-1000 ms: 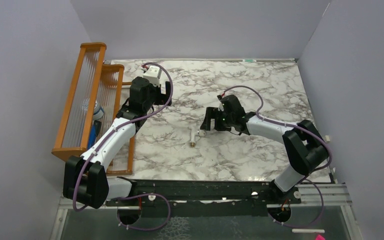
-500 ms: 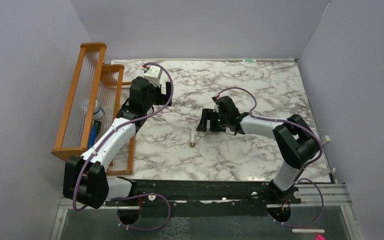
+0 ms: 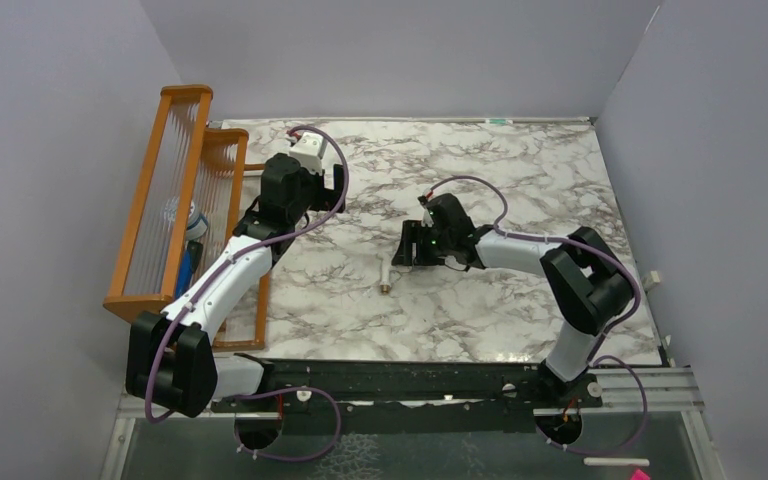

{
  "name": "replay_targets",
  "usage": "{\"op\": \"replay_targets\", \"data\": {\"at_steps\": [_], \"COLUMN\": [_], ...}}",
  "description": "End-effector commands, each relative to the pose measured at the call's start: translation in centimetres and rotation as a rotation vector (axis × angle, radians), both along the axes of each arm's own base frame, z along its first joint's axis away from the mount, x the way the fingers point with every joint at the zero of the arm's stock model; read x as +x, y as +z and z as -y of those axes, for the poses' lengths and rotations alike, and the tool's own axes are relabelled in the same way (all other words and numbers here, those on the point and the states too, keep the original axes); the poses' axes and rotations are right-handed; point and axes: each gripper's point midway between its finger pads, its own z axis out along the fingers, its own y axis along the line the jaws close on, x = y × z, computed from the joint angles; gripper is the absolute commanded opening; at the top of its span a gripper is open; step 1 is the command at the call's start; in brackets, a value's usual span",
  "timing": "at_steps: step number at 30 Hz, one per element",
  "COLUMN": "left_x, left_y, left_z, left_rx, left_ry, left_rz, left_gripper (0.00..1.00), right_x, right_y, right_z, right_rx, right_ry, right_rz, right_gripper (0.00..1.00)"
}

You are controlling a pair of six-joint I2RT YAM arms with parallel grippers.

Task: Install the water faucets

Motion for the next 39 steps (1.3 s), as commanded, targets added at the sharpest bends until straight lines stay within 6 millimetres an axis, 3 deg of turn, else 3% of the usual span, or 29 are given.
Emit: {"op": "replay_targets", "data": {"at_steps": [1, 17, 22, 26, 34, 39], "left_x": [-0.1, -0.1, 0.0, -0.4, -2.7, -4.6], "left_y": [0.9, 0.2, -0.2, -0.3, 0.6, 2.6], "left_z": [0.2, 0.5, 1.1, 2.4, 6.5, 8.8], "left_rx": [0.002, 0.010, -0.002, -0.027, -0.114, -0.159], "left_ry": [-0.013, -0.023, -0.045, -0.124, -0.385, -0.571], "left_rz": [0.036, 0.024, -0.002, -0.009, -0.022, -0.014], "left_gripper": [0.99, 0.99, 0.99, 0.99, 0.99, 0.99], "right_x": [-0.6, -0.9, 1.2, 2.3, 2.5, 1.9], "right_y": [-1.9, -1.3, 1.7, 4.2, 8.4, 12.1], "right_z": [0.7, 0.0, 0.1, 0.1, 0.7, 2.0], "right_rx": [-0.086, -0.041, -0.037, -0.039, -0.047, -0.091], "right_ry": [0.015, 0.048, 0.048, 0.077, 0.183, 0.261], "right_rz": [-0.033, -0.019, 0.140, 0.263, 0.485, 0.653], "right_gripper": [0.65, 0.46, 0.37, 0.23, 0.22, 0.21]}}
